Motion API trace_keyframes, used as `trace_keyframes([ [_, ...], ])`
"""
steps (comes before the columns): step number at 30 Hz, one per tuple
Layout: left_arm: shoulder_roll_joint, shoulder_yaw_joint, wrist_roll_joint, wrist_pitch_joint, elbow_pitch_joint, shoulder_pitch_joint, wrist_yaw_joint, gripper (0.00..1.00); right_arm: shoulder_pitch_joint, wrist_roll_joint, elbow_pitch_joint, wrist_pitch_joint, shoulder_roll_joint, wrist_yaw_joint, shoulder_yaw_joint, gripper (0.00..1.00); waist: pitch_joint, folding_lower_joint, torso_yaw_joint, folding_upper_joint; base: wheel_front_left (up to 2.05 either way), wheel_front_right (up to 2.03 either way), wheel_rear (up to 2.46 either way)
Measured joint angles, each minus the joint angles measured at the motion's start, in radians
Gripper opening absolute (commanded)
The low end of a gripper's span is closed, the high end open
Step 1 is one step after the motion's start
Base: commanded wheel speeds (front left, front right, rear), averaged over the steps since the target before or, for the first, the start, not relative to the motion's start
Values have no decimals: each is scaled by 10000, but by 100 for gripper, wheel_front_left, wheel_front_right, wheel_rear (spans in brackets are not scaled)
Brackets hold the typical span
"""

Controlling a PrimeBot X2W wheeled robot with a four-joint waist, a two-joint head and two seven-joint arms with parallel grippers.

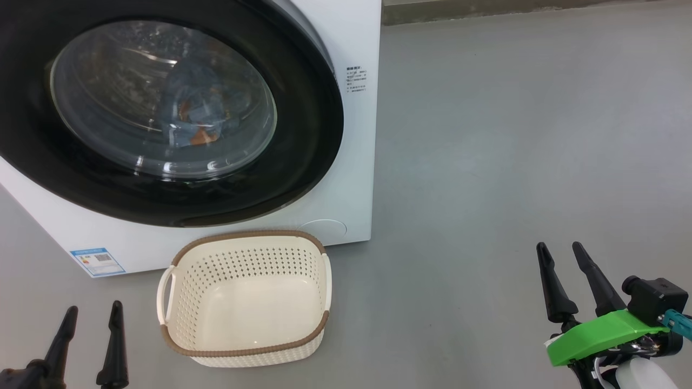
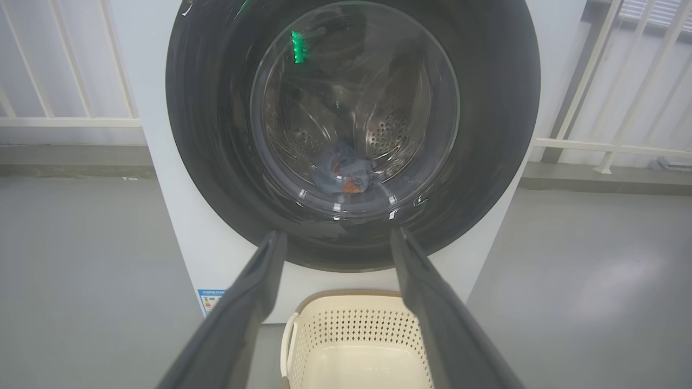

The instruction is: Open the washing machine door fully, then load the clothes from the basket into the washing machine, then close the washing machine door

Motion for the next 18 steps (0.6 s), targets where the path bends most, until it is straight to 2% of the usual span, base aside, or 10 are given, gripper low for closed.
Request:
trace_keyframes([
  [18,-13,82,192,0,44,-1,0,100,-1,0,-4,0,-2,0,15,100,30,0,8,0,0,0,0],
])
